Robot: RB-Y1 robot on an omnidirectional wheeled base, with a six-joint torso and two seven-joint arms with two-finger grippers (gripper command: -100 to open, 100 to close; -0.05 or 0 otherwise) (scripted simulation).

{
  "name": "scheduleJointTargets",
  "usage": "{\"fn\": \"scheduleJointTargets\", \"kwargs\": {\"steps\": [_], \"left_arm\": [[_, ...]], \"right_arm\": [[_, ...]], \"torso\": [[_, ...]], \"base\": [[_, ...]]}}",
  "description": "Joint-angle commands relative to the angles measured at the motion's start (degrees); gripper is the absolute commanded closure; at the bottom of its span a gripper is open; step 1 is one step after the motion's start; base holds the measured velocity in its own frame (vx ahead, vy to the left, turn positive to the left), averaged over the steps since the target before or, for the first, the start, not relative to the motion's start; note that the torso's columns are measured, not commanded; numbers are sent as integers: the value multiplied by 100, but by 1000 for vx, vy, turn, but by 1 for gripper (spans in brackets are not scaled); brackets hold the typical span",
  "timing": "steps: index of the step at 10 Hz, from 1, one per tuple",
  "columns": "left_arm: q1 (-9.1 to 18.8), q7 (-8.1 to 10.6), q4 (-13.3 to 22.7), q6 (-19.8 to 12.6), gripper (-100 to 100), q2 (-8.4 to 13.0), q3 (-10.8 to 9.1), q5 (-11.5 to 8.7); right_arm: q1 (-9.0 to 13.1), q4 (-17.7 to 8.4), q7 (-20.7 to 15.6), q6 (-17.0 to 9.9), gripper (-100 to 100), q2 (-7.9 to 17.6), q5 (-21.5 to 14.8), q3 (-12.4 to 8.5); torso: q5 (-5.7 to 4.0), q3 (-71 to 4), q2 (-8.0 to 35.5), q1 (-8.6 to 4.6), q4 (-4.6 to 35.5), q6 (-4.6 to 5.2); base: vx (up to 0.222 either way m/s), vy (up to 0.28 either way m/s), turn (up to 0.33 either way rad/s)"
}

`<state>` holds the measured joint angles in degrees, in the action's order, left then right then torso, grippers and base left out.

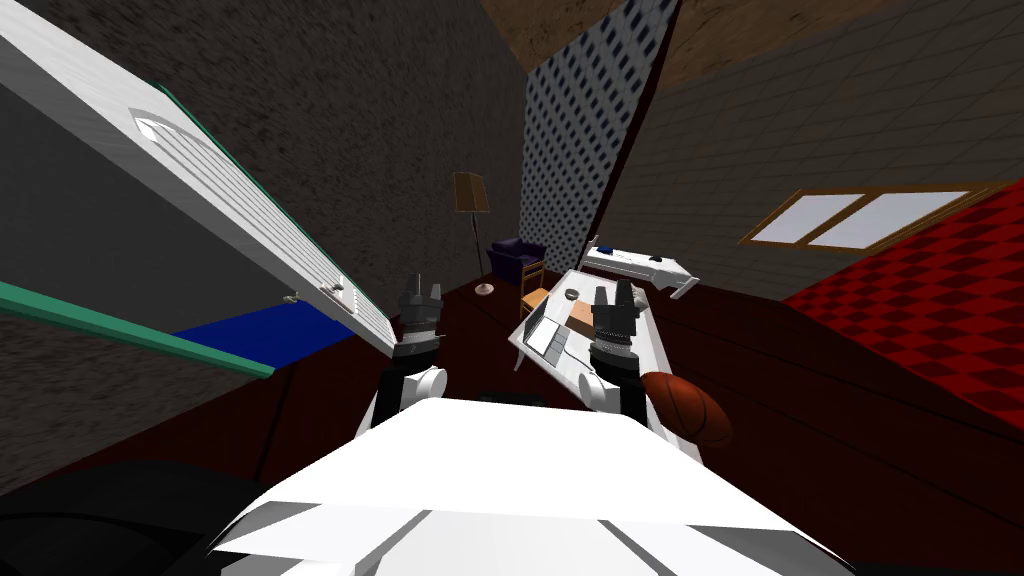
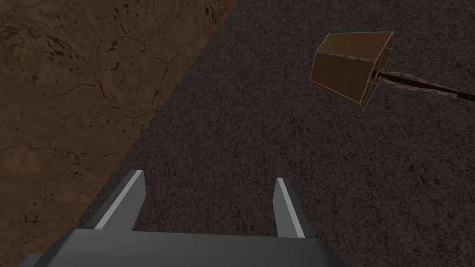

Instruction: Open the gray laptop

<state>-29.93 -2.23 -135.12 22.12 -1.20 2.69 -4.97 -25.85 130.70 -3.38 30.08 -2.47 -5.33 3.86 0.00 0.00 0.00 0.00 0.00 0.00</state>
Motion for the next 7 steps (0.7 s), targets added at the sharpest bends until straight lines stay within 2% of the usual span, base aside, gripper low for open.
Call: {"fn": "scheduleJointTargets", "kwargs": {"steps": [1,7], "left_arm": [[0,0,0,0,0,0,0,0],[0,0,-1,1,0,0,0,0]], "right_arm": [[0,0,0,0,0,0,0,0],[0,2,0,0,0,0,0,0]], "torso": [[0,-467,232,0,235,0],[0,-5381,2692,0,2691,0]], "base": [[0,0,0],[0,0,0]]}}
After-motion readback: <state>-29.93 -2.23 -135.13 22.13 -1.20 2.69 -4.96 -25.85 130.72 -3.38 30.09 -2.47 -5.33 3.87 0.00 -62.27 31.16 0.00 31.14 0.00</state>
